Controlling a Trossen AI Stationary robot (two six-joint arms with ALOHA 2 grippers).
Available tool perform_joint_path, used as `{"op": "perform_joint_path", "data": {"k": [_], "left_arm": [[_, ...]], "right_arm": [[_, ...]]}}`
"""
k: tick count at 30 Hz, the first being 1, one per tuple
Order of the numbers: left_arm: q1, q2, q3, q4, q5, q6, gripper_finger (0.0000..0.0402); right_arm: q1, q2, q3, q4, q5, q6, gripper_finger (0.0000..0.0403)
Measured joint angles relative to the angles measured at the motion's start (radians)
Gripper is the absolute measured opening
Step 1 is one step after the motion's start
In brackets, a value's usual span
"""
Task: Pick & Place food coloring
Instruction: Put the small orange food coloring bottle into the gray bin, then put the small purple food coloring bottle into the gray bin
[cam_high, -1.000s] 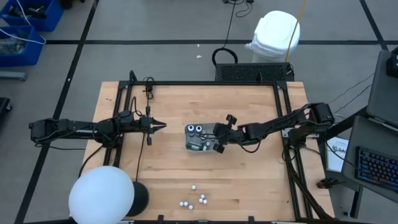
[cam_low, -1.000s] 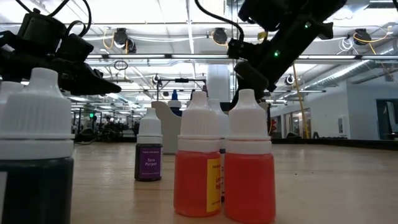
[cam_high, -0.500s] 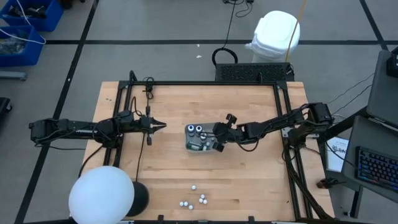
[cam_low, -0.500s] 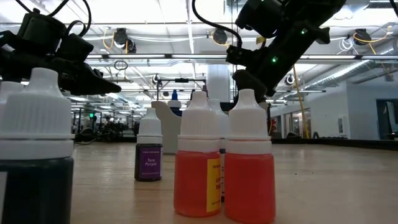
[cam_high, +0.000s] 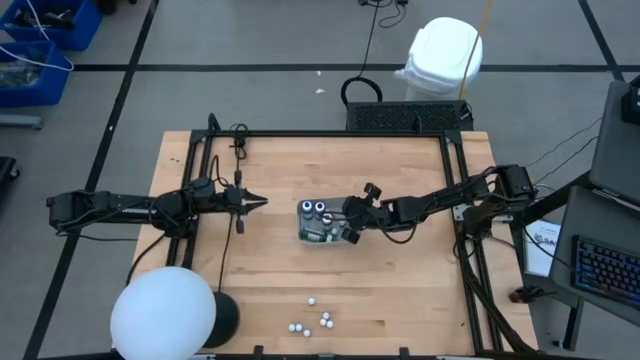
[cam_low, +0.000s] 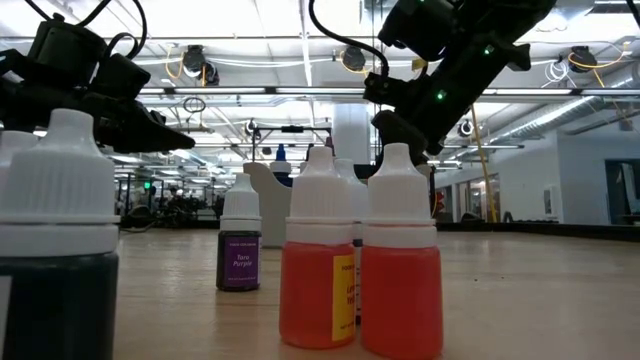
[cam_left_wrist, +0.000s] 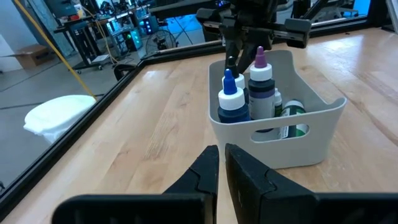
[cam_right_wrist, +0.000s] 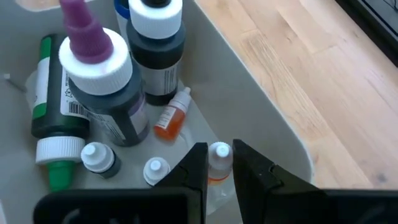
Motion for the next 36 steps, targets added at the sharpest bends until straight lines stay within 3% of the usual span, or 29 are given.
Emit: {"op": "perform_joint_path", "data": {"k": [22, 31, 36], "left_arm": [[0.000, 0.000, 0.000, 0.000, 0.000, 0.000, 0.0035], [0.000, 0.000, 0.000, -0.001, 0.000, 0.000, 0.0035], [0.000, 0.000, 0.000, -0.001, 0.000, 0.000, 0.0035]], "right_arm": [[-0.033, 0.000, 0.001, 0.000, -0.001, 0.016, 0.0045], [-0.033, 0.000, 0.001, -0.001, -0.001, 0.043, 0.0090], [-0.033, 0.000, 0.002, -0.007, -0.001, 0.039, 0.0096]]}}
